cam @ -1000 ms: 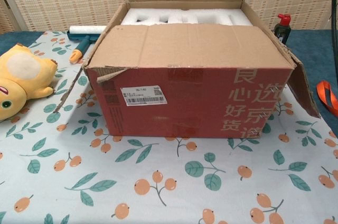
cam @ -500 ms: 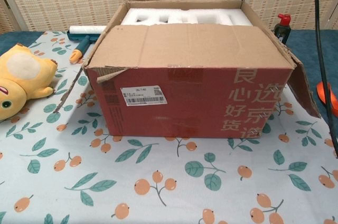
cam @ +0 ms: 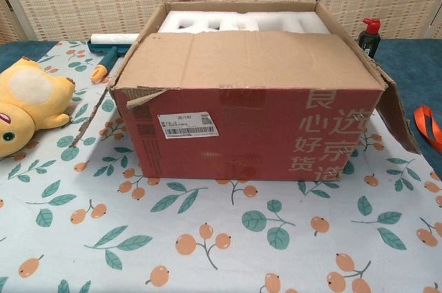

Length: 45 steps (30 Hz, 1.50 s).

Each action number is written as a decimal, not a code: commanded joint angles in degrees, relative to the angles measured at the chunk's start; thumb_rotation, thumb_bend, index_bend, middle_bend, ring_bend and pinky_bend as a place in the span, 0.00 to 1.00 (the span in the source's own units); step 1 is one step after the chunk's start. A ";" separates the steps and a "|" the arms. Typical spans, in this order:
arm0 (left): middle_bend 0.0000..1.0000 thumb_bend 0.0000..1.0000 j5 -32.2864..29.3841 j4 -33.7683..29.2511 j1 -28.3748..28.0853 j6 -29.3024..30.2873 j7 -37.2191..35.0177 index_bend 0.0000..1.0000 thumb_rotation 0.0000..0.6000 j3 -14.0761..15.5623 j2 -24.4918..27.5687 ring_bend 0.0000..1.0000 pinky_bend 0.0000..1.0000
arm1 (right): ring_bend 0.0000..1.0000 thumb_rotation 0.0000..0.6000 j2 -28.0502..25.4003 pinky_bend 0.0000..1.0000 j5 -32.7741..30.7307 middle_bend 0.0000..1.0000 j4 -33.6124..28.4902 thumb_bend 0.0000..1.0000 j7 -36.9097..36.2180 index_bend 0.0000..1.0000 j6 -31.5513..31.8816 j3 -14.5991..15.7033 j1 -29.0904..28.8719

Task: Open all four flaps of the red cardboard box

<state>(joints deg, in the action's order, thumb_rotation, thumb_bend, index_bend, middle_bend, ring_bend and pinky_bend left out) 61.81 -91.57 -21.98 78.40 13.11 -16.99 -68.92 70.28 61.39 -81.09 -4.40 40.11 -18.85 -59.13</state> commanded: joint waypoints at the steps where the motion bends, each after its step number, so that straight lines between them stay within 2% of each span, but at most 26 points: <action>1: 0.00 0.40 0.51 -0.80 0.10 0.72 1.13 0.00 1.00 0.26 -0.18 0.00 0.00 | 0.00 1.00 -9.02 0.00 -2.11 0.00 -14.93 0.42 7.14 0.00 4.76 3.25 6.15; 4: 0.00 0.40 0.58 -1.30 0.09 0.88 2.03 0.00 1.00 0.49 -0.27 0.00 0.00 | 0.00 1.00 -9.60 0.00 -3.08 0.00 -17.90 0.42 3.91 0.00 4.14 3.27 7.61; 6: 0.00 0.40 0.33 -1.62 0.11 0.85 2.65 0.00 1.00 0.58 -0.21 0.00 0.00 | 0.00 1.00 -9.84 0.00 -3.53 0.00 -18.11 0.42 -3.17 0.00 1.29 1.66 8.30; 12: 0.00 0.40 -0.54 -1.28 0.37 1.89 2.98 0.00 1.00 -0.02 -0.80 0.00 0.00 | 0.00 1.00 -7.71 0.13 0.37 0.00 -14.33 0.42 -23.52 0.00 -3.68 -3.20 10.91; 21: 0.00 0.40 -0.64 -0.59 0.52 1.94 2.19 0.00 1.00 -0.34 -0.98 0.00 0.00 | 0.00 1.00 -2.87 0.19 4.40 0.00 -6.55 0.42 -41.79 0.00 -11.64 -6.20 10.98; 31: 0.00 0.40 -0.89 0.10 0.28 0.36 0.79 0.00 1.00 -0.59 -0.64 0.00 0.00 | 0.00 1.00 -1.56 0.20 9.12 0.00 -3.63 0.42 -51.36 0.00 -19.24 -7.14 9.96; 38: 0.00 0.40 -0.98 0.60 0.05 0.31 0.44 0.00 1.00 -1.00 -0.71 0.00 0.00 | 0.00 1.00 -1.20 0.21 11.02 0.00 -3.45 0.42 -53.35 0.00 -21.08 -7.49 9.72; 41: 0.00 0.40 -1.41 0.74 -0.02 -0.40 -0.17 0.00 1.00 -1.14 -0.58 0.00 0.00 | 0.00 1.00 -1.01 0.24 10.62 0.00 -3.63 0.42 -54.34 0.00 -21.01 -7.64 10.11; 45: 0.00 0.40 -1.84 1.42 -0.42 -1.39 -0.64 0.00 1.00 -1.38 -0.53 0.00 0.00 | 0.00 1.00 -0.74 0.35 9.62 0.00 -4.31 0.42 -55.98 0.00 -21.35 -8.01 10.69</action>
<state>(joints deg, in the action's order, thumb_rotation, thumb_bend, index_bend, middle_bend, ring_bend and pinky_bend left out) 60.02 -90.23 -22.34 77.09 12.51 -18.33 -69.45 69.47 71.23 -85.19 -60.07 18.92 -26.71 -48.60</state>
